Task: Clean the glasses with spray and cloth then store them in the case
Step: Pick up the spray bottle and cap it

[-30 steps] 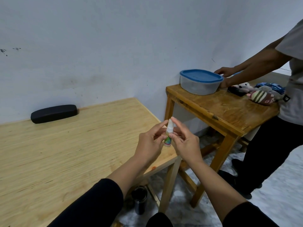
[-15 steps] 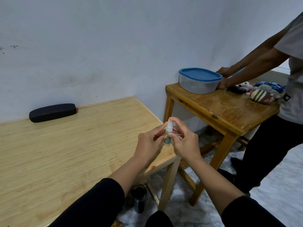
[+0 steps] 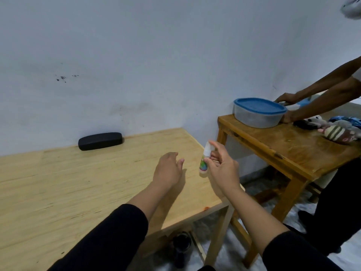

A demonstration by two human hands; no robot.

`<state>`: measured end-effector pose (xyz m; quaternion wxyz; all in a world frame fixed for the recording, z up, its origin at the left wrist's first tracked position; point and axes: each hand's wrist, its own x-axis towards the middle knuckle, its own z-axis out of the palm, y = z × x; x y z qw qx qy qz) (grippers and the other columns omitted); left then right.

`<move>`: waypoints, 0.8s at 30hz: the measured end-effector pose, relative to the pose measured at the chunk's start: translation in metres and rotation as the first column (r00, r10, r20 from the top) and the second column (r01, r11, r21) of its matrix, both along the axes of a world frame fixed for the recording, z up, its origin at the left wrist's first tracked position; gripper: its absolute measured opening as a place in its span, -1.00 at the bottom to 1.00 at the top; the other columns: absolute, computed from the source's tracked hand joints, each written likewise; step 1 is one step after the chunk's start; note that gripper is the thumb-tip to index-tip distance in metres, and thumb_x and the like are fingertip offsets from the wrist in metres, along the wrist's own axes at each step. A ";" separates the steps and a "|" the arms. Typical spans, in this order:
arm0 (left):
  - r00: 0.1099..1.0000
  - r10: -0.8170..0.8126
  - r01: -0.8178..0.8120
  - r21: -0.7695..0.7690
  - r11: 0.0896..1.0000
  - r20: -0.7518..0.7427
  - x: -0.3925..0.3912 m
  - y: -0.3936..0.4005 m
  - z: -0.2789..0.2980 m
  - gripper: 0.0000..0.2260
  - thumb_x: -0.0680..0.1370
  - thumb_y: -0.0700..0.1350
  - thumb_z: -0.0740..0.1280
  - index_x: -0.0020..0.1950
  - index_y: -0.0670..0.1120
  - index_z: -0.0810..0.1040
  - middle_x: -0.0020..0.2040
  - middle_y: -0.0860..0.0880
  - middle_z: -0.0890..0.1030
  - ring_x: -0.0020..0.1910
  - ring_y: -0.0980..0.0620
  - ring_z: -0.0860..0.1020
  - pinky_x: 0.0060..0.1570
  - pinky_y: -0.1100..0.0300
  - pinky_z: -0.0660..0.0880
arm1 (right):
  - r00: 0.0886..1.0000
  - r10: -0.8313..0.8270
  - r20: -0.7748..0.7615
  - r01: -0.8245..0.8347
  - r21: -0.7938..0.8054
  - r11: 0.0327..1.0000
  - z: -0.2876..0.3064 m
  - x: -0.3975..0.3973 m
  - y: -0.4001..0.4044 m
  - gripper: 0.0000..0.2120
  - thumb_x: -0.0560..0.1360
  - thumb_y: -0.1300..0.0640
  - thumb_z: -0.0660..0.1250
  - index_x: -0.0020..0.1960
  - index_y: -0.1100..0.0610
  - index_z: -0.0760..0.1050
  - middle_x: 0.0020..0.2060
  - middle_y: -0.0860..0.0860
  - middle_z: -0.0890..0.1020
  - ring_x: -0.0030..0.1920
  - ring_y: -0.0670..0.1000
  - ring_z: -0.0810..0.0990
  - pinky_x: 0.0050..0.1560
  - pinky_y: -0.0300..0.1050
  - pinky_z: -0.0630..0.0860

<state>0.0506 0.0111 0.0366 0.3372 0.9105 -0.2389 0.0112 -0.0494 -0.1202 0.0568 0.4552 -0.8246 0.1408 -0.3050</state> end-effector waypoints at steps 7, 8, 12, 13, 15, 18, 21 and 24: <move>0.973 0.226 -0.232 0.216 0.948 0.052 0.054 0.093 -0.005 -0.55 0.63 -0.01 0.03 0.45 -0.21 0.20 0.45 -0.18 0.27 0.45 -0.13 0.19 0.43 0.03 0.15 | 0.995 0.046 0.087 -0.048 0.027 0.998 0.014 0.063 0.044 -0.53 0.43 0.26 0.40 0.27 -0.06 0.44 -0.06 0.04 0.65 -0.09 -0.10 0.63 -0.06 -0.47 0.48; 0.967 0.251 -0.256 0.267 0.929 0.053 0.060 0.105 -0.009 -0.54 0.63 -0.02 0.02 0.47 -0.22 0.15 0.48 -0.17 0.22 0.48 -0.14 0.13 0.46 0.02 0.08 | 0.994 0.058 0.091 -0.060 0.029 0.998 0.013 0.072 0.050 -0.53 0.43 0.25 0.40 0.27 -0.06 0.44 -0.07 0.05 0.66 -0.08 -0.08 0.64 -0.06 -0.47 0.48; 0.934 0.357 -0.334 0.347 0.877 -0.003 0.081 0.142 -0.023 -0.55 0.63 -0.06 -0.04 0.48 -0.24 0.09 0.51 -0.21 0.14 0.50 -0.18 0.04 0.48 -0.04 0.07 | 0.991 0.114 0.075 -0.117 0.035 0.993 0.011 0.108 0.078 -0.54 0.42 0.28 0.39 0.26 -0.03 0.45 -0.08 0.07 0.65 -0.14 -0.08 0.62 -0.27 -0.64 0.34; 0.927 0.375 -0.347 0.355 0.868 -0.014 0.084 0.147 -0.025 -0.55 0.64 -0.06 -0.05 0.48 -0.24 0.08 0.51 -0.21 0.13 0.51 -0.18 0.03 0.48 -0.04 0.08 | 0.990 0.128 0.064 -0.130 0.037 0.991 0.010 0.117 0.084 -0.54 0.42 0.29 0.38 0.26 -0.03 0.45 -0.08 0.07 0.65 -0.16 -0.09 0.61 -0.30 -0.64 0.33; 0.921 0.389 -0.354 0.370 0.859 -0.021 0.087 0.154 -0.030 -0.53 0.64 -0.04 -0.07 0.49 -0.24 0.04 0.52 -0.20 0.09 0.51 -0.17 0.00 0.48 -0.02 0.05 | 0.987 0.157 0.042 -0.159 0.049 0.986 0.007 0.135 0.095 -0.54 0.42 0.29 0.38 0.25 -0.05 0.45 -0.07 0.07 0.64 -0.16 -0.09 0.60 -0.33 -0.63 0.33; 0.919 0.395 -0.371 0.365 0.854 0.010 0.090 0.153 -0.035 -0.52 0.64 -0.01 -0.08 0.49 -0.23 0.04 0.53 -0.19 0.08 0.51 -0.15 0.01 0.49 -0.02 0.03 | 0.980 0.196 0.028 -0.197 0.053 0.979 0.005 0.161 0.106 -0.55 0.44 0.31 0.36 0.26 -0.03 0.44 -0.03 0.11 0.62 -0.16 -0.08 0.59 -0.37 -0.62 0.34; 0.912 0.408 -0.392 0.360 0.847 0.034 0.094 0.153 -0.042 -0.51 0.63 0.00 -0.09 0.50 -0.21 0.03 0.53 -0.17 0.08 0.52 -0.13 0.01 0.49 -0.01 0.01 | 0.975 0.220 0.007 -0.220 0.056 0.974 0.003 0.193 0.116 -0.56 0.46 0.32 0.34 0.26 -0.03 0.43 0.00 0.13 0.60 -0.15 -0.04 0.57 -0.44 -0.60 0.34; 0.912 0.408 -0.397 0.353 0.847 0.046 0.095 0.153 -0.047 -0.51 0.63 0.00 -0.10 0.51 -0.21 0.01 0.54 -0.17 0.05 0.52 -0.12 -0.01 0.50 0.01 -0.03 | 0.974 0.225 -0.008 -0.224 0.069 0.972 0.001 0.226 0.123 -0.56 0.46 0.33 0.32 0.26 -0.03 0.43 0.02 0.14 0.58 -0.19 -0.08 0.56 -0.47 -0.56 0.36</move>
